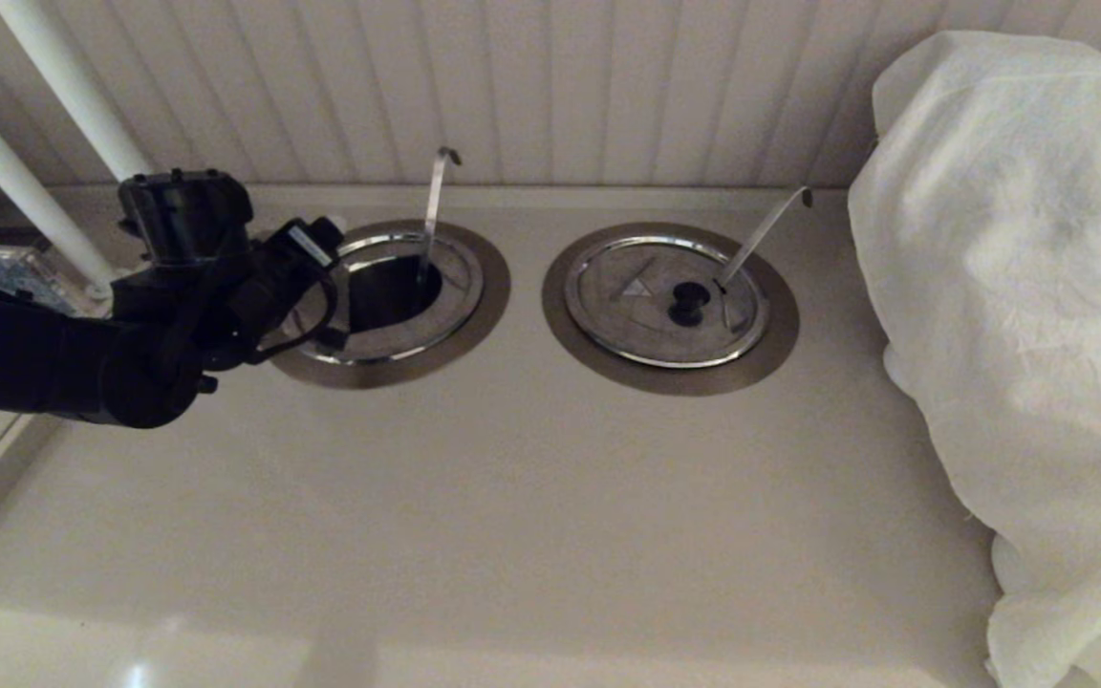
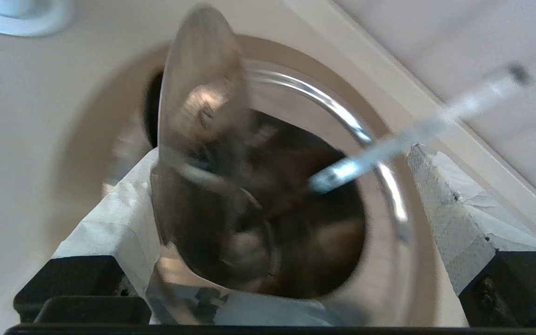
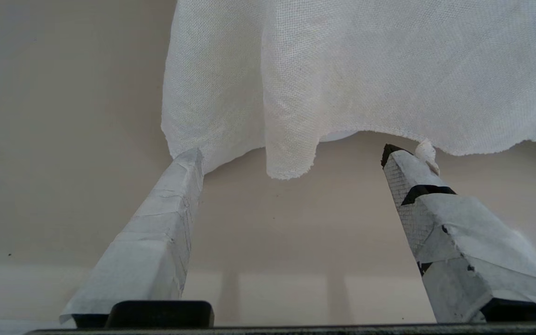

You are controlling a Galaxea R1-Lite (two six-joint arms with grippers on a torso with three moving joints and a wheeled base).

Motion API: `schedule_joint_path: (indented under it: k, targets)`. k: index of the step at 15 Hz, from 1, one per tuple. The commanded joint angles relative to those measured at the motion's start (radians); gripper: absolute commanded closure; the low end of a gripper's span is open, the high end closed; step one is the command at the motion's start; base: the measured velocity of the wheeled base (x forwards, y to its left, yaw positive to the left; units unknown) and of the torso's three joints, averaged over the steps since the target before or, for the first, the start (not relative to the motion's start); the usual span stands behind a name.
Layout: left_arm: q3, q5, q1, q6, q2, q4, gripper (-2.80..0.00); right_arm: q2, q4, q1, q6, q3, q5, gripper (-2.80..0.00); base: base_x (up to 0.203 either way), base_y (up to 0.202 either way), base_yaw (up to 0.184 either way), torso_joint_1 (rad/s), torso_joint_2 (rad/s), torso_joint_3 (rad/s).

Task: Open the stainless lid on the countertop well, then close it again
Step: Close the lid

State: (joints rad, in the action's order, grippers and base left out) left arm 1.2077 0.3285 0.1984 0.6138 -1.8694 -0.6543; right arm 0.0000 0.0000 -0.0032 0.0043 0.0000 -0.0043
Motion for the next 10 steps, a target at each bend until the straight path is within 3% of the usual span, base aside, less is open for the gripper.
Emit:
schedule_joint_path:
  k: [1,10]
  targets:
    - [0.021,0.004,0.033,-0.008,-0.004,-0.004,-2.8,-0.002,0.0,0.0,0.0,0.002,0.0,-2.8,0.0,0.0,0.0,0.0,0.0,0.0]
    - [0.092,0.01,0.119,-0.049,-0.071,-0.002,-2.8,-0.002,0.0,0.0,0.0,0.002,0.0,-2.8,0.0,0.0,0.0,0.0,0.0,0.0]
